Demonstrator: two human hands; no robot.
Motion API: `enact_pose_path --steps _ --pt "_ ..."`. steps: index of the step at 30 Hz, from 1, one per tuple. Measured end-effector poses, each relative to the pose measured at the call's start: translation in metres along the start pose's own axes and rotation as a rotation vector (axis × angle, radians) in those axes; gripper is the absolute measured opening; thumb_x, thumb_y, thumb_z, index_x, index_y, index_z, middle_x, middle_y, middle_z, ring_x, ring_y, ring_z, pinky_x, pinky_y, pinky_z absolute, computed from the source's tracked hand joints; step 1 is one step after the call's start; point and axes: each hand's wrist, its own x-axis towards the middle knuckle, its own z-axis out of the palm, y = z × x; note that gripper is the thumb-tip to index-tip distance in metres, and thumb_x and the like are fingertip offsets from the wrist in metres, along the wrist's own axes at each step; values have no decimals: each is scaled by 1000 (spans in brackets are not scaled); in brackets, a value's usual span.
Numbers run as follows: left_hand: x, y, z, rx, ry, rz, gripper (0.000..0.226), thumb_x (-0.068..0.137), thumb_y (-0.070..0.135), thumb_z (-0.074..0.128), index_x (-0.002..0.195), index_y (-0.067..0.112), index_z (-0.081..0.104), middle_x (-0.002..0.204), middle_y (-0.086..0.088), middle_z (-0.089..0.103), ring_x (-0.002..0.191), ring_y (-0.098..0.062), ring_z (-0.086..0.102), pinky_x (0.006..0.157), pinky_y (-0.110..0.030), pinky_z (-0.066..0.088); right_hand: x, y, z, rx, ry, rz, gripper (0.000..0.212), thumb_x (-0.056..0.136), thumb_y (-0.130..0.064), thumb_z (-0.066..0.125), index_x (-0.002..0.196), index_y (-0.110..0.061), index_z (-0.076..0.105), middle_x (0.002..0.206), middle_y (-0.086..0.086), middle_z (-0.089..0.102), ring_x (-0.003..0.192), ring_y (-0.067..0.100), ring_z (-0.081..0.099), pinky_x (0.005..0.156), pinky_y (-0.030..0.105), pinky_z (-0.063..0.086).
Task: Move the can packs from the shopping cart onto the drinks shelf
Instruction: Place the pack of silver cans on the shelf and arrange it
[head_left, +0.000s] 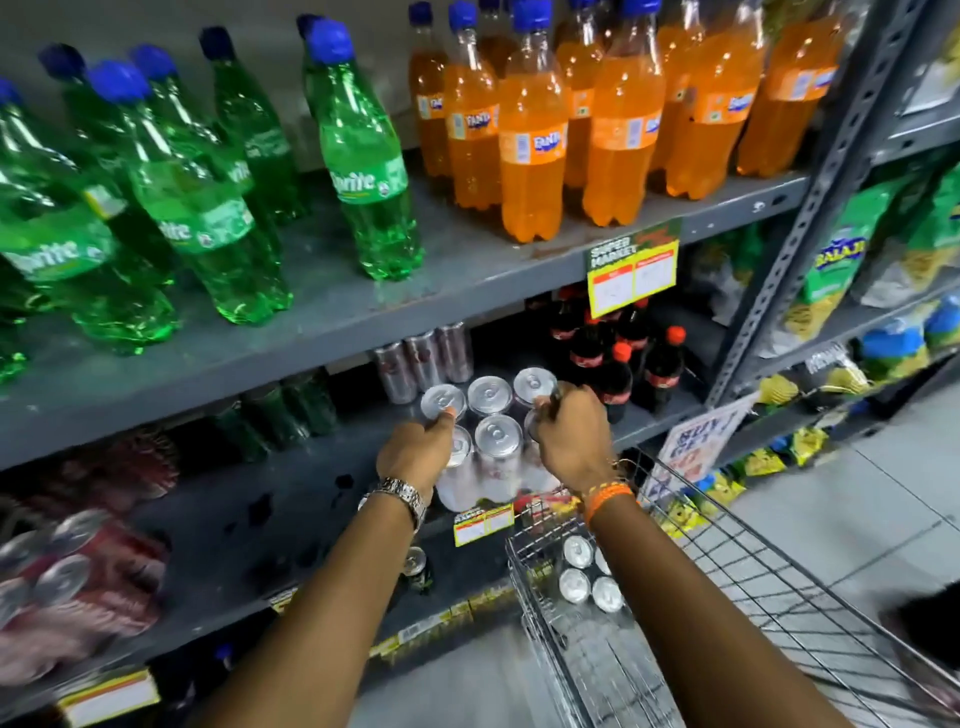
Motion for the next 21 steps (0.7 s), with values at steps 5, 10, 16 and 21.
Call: enact_pose_path --steps 5,10,16,21 --pt "37 -8 -9 -68 53 -49 70 77 68 51 99 4 72 113 -16 73 106 -35 68 95 -43 55 24 -7 35 31 -79 -23 14 84 -12 58 90 0 62 103 26 66 102 44 60 78 41 46" --pt "59 -15 -10 39 77 -9 61 93 54 49 106 -2 69 116 -23 70 110 -40 66 89 -37 52 37 -5 64 18 -115 -32 15 84 -14 60 93 -2 61 104 25 66 101 44 61 77 39 47" --pt "74 -22 -9 90 77 58 66 92 57 49 86 -5 68 102 -28 72 98 -41 68 71 -35 43 50 1 69 26 -196 -56 22 91 -15 52 104 0 61 111 27 64 110 44 57 87 41 45" --pt "50 -27 -12 -44 197 -13 61 87 45 62 118 -7 56 116 -21 67 111 -39 63 83 -35 48 54 31 46 265 -245 125 43 92 -25 58 129 -4 55 122 11 65 116 29 60 104 37 45"
